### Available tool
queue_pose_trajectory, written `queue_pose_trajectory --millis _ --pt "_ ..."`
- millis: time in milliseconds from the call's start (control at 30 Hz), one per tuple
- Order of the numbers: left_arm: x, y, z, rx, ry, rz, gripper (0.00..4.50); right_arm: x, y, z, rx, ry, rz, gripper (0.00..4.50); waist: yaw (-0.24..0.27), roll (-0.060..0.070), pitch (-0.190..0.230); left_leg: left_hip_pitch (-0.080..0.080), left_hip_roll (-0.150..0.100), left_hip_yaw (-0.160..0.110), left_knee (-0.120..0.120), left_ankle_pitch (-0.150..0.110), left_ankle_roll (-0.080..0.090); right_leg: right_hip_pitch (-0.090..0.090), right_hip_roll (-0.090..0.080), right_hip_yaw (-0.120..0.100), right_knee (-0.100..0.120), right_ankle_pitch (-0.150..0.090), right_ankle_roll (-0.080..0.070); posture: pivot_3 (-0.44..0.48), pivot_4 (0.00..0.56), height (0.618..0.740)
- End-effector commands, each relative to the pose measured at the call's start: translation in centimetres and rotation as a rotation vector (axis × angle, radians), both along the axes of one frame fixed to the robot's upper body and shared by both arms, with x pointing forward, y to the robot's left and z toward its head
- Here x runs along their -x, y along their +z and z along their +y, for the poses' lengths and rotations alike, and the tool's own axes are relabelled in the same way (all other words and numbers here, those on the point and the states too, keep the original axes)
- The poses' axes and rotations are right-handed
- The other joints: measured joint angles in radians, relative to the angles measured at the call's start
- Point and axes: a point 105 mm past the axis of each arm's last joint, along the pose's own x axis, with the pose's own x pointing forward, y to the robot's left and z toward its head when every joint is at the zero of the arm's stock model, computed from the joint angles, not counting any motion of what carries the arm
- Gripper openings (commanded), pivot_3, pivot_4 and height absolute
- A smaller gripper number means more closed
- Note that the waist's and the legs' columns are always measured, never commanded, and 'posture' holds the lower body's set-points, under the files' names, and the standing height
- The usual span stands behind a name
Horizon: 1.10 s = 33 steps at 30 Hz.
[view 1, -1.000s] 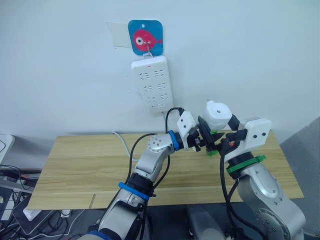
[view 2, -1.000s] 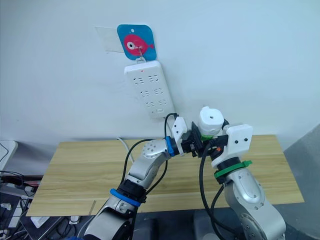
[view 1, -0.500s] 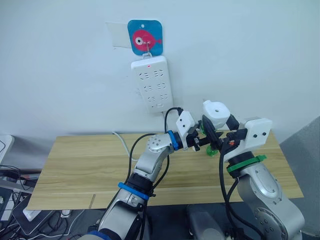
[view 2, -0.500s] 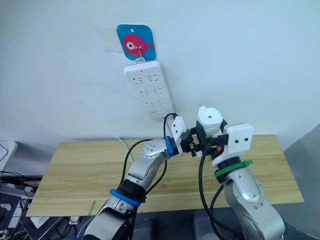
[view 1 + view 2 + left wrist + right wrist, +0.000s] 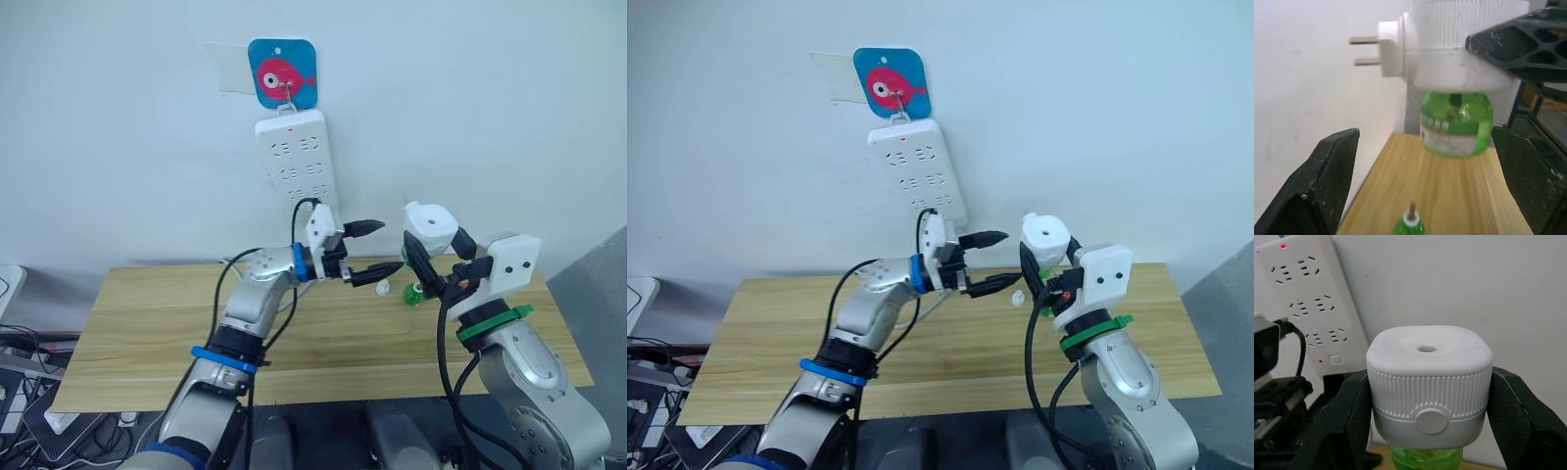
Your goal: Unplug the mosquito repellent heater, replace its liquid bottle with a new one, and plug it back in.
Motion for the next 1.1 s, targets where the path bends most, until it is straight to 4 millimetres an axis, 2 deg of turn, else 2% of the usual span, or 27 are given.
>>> queue_pose_trajectory --millis 33,100,267,367,567,800,1100 --pt "2.4 2.0 2.3 -0.021 -0.143 0.036 4.50 0.4 0.8 0.0 -0.002 0.029 -0.053 2.91 -0.001 0.000 0.000 0.000 0.000 0.000 0.000 0.000 0.000 0.000 0.000 0.000 0.000 0.000 0.000 -0.115 0.156 0.740" --pt "2.9 2.1 3.7 -0.056 -0.149 0.063 4.50 0.4 0.7 0.1 0.001 0.043 -0.055 2.91 0.001 0.000 0.000 0.000 0.000 0.000 0.000 0.000 0.000 0.000 0.000 0.000 0.001 0.000 0.000 -0.109 0.154 0.740" --pt "2.1 3.0 7.0 -0.040 0.036 0.062 4.50 0.2 0.6 0.5 0.026 0.072 -0.061 2.91 0.015 -0.001 -0.001 0.000 0.000 0.000 0.000 0.000 0.000 0.000 -0.001 0.000 0.001 0.000 0.000 -0.083 0.154 0.740" --pt "1.1 3.3 9.9 0.011 0.235 0.039 4.50 0.1 0.8 0.9 0.023 0.098 -0.069 2.91 0.026 -0.001 -0.001 0.001 0.000 0.000 0.000 0.000 0.000 0.000 -0.001 0.000 0.001 0.000 0.000 -0.072 0.158 0.740" --pt "-1.1 4.2 13.7 0.060 0.446 -0.002 4.50 -0.1 1.0 1.7 0.010 0.142 -0.075 2.91 0.054 -0.002 -0.002 0.001 0.000 -0.001 0.000 0.000 0.000 0.000 -0.001 -0.001 0.002 0.000 0.000 -0.049 0.166 0.740" --pt "-4.9 4.6 13.0 0.037 0.400 -0.043 4.50 -0.6 1.6 2.4 0.013 0.173 -0.082 2.91 0.071 -0.004 -0.003 0.000 -0.001 -0.001 0.000 0.000 0.000 0.000 -0.001 -0.002 0.001 0.000 -0.001 -0.045 0.170 0.740" --pt "-7.3 4.6 9.4 -0.001 0.251 -0.051 4.50 -1.1 2.0 2.7 0.014 0.183 -0.083 2.91 0.064 -0.004 -0.003 -0.001 -0.001 -0.001 0.000 0.000 0.000 -0.002 -0.001 -0.002 0.001 0.000 -0.001 -0.079 0.175 0.740"
